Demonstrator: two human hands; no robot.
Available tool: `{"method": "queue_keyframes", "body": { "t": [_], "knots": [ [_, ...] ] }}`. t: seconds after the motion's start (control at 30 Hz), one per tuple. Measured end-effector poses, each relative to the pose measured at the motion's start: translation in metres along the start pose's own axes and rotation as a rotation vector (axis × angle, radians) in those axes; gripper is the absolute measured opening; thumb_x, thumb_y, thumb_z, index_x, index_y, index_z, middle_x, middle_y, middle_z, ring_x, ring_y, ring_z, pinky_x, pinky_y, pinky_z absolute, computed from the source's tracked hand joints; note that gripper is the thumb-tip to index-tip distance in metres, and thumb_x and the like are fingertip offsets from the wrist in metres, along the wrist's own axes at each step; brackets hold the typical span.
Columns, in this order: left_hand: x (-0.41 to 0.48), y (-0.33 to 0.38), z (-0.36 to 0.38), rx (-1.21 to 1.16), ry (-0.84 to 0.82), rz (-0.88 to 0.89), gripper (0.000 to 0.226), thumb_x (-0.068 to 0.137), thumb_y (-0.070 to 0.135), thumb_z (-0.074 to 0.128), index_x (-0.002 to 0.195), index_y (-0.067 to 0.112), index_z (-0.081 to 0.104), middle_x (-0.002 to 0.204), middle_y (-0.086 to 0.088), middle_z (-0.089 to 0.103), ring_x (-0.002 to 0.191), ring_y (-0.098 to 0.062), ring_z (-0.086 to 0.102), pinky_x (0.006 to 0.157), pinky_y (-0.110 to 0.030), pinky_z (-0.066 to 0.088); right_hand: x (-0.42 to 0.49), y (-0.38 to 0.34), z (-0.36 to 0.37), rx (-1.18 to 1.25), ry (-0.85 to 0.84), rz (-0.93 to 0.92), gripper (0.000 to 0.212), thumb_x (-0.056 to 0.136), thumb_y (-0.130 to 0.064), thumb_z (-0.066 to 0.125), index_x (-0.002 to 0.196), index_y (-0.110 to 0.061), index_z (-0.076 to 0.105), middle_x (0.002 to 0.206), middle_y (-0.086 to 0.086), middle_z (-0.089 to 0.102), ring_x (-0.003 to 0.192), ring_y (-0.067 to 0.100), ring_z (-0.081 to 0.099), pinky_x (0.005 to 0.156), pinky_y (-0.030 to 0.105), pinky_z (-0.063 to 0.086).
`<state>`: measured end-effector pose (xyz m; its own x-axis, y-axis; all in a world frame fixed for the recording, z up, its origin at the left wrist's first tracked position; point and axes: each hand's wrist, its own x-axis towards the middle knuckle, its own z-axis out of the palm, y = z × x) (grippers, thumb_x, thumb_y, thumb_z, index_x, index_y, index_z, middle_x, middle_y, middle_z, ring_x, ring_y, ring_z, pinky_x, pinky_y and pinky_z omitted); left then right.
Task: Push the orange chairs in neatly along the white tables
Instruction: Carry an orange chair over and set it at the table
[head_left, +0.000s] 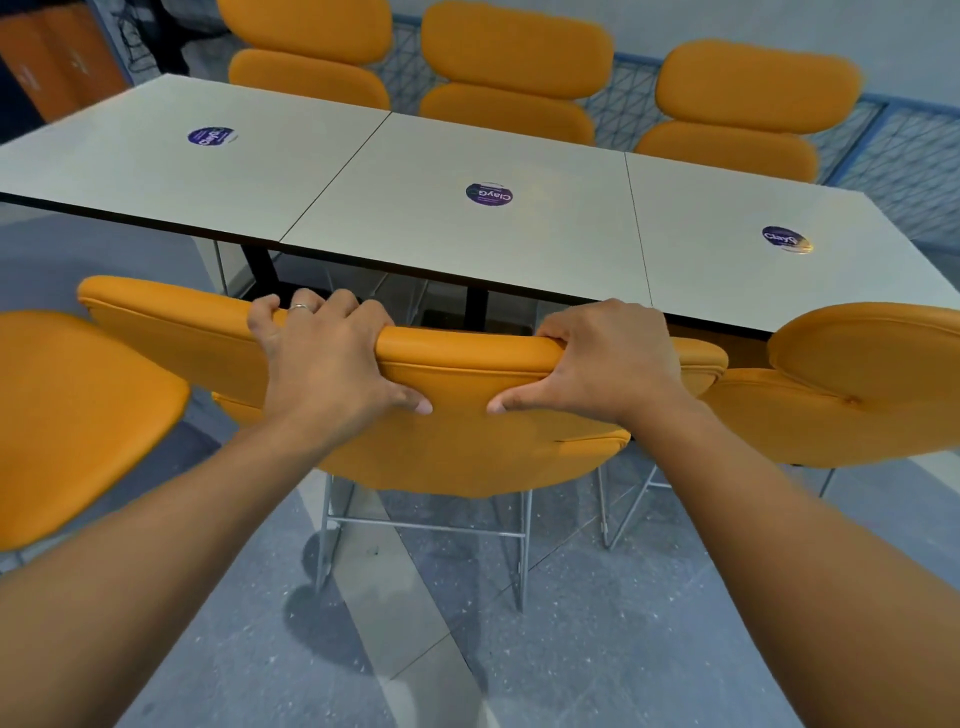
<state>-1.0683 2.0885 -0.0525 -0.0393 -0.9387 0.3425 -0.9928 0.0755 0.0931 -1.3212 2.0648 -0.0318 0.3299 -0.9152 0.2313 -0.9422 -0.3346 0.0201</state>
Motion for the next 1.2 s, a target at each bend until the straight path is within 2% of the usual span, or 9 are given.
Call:
{"method": "queue_keyframes", "body": {
  "t": [0.13, 0.23, 0.37, 0.5, 0.63, 0.87, 1.0, 1.1, 1.2],
  "knots": [
    [0.000, -0.007, 0.000, -0.011, -0.017, 0.003, 0.076, 0.044, 0.084, 0.066, 0.099, 0.033, 0.059, 0.101, 0.003, 0.057, 0.112, -0.031, 0.046, 0.101, -0.053, 0.022, -0.001, -0.010, 0.003, 0.002, -0.020, 0.017, 0.095, 0.043, -0.108, 0.032, 0.092, -0.035, 0.069, 0.069, -0.015, 0.060, 0.068, 0.010, 0.057, 0.059, 0.028, 0.049],
    [-0.004, -0.005, -0.002, -0.001, -0.025, 0.005, 0.077, 0.043, 0.085, 0.065, 0.099, 0.033, 0.058, 0.101, 0.003, 0.056, 0.108, -0.029, 0.048, 0.101, -0.052, 0.020, -0.006, -0.012, 0.003, -0.019, -0.028, 0.030, 0.096, 0.043, -0.109, 0.031, 0.093, -0.036, 0.068, 0.071, -0.015, 0.060, 0.070, 0.011, 0.057, 0.056, 0.025, 0.044],
    [-0.013, -0.008, -0.002, 0.006, -0.053, 0.050, 0.082, 0.045, 0.084, 0.065, 0.108, 0.031, 0.058, 0.107, 0.002, 0.056, 0.111, -0.029, 0.046, 0.101, -0.052, 0.019, -0.018, -0.019, 0.003, -0.085, -0.032, 0.071, 0.095, 0.040, -0.111, 0.025, 0.083, -0.035, 0.064, 0.064, -0.015, 0.055, 0.062, 0.010, 0.049, 0.050, 0.023, 0.027],
    [-0.021, -0.023, -0.008, -0.051, -0.127, 0.126, 0.086, 0.051, 0.074, 0.073, 0.124, 0.036, 0.050, 0.120, 0.002, 0.052, 0.123, -0.029, 0.037, 0.108, -0.053, 0.012, -0.030, -0.026, -0.001, -0.083, -0.059, 0.169, 0.093, 0.037, -0.111, 0.027, 0.077, -0.033, 0.057, 0.061, -0.013, 0.051, 0.057, 0.006, 0.042, 0.054, 0.027, 0.030],
    [-0.027, -0.043, -0.011, -0.043, -0.093, 0.070, 0.083, 0.049, 0.072, 0.076, 0.120, 0.035, 0.053, 0.118, 0.000, 0.052, 0.126, -0.032, 0.036, 0.109, -0.061, 0.003, -0.036, -0.030, -0.002, -0.049, -0.052, 0.229, 0.094, 0.033, -0.111, 0.028, 0.074, -0.032, 0.056, 0.061, -0.014, 0.051, 0.058, 0.004, 0.042, 0.051, 0.024, 0.028],
    [-0.012, -0.066, -0.008, -0.055, -0.114, 0.162, 0.072, 0.051, 0.071, 0.075, 0.111, 0.036, 0.053, 0.106, 0.006, 0.051, 0.121, -0.030, 0.039, 0.105, -0.062, 0.010, -0.036, -0.049, 0.003, -0.061, -0.027, 0.291, 0.093, 0.031, -0.113, 0.025, 0.066, -0.031, 0.051, 0.054, -0.014, 0.049, 0.054, 0.004, 0.042, 0.048, 0.023, 0.028],
    [-0.001, -0.083, -0.006, -0.078, -0.109, 0.182, 0.067, 0.053, 0.070, 0.075, 0.108, 0.039, 0.052, 0.106, 0.008, 0.049, 0.121, -0.029, 0.039, 0.106, -0.061, 0.008, -0.031, -0.064, 0.006, -0.096, -0.004, 0.285, 0.099, 0.034, -0.113, 0.022, 0.075, -0.031, 0.060, 0.056, -0.014, 0.049, 0.055, 0.007, 0.047, 0.053, 0.025, 0.034],
    [0.008, -0.091, -0.003, -0.088, -0.079, 0.188, 0.067, 0.054, 0.070, 0.075, 0.109, 0.038, 0.053, 0.107, 0.007, 0.051, 0.120, -0.028, 0.039, 0.107, -0.059, 0.008, -0.020, -0.067, 0.007, -0.149, -0.066, 0.223, 0.109, 0.034, -0.113, 0.024, 0.097, -0.034, 0.065, 0.070, -0.013, 0.055, 0.068, 0.013, 0.053, 0.064, 0.031, 0.040],
    [0.017, -0.094, 0.002, -0.091, -0.044, 0.185, 0.067, 0.055, 0.072, 0.073, 0.109, 0.038, 0.054, 0.106, 0.007, 0.054, 0.119, -0.028, 0.041, 0.108, -0.058, 0.011, -0.005, -0.064, 0.006, -0.205, -0.084, 0.204, 0.108, 0.037, -0.112, 0.026, 0.103, -0.037, 0.065, 0.068, -0.016, 0.047, 0.067, 0.012, 0.048, 0.059, 0.029, 0.036]
  ]
}}
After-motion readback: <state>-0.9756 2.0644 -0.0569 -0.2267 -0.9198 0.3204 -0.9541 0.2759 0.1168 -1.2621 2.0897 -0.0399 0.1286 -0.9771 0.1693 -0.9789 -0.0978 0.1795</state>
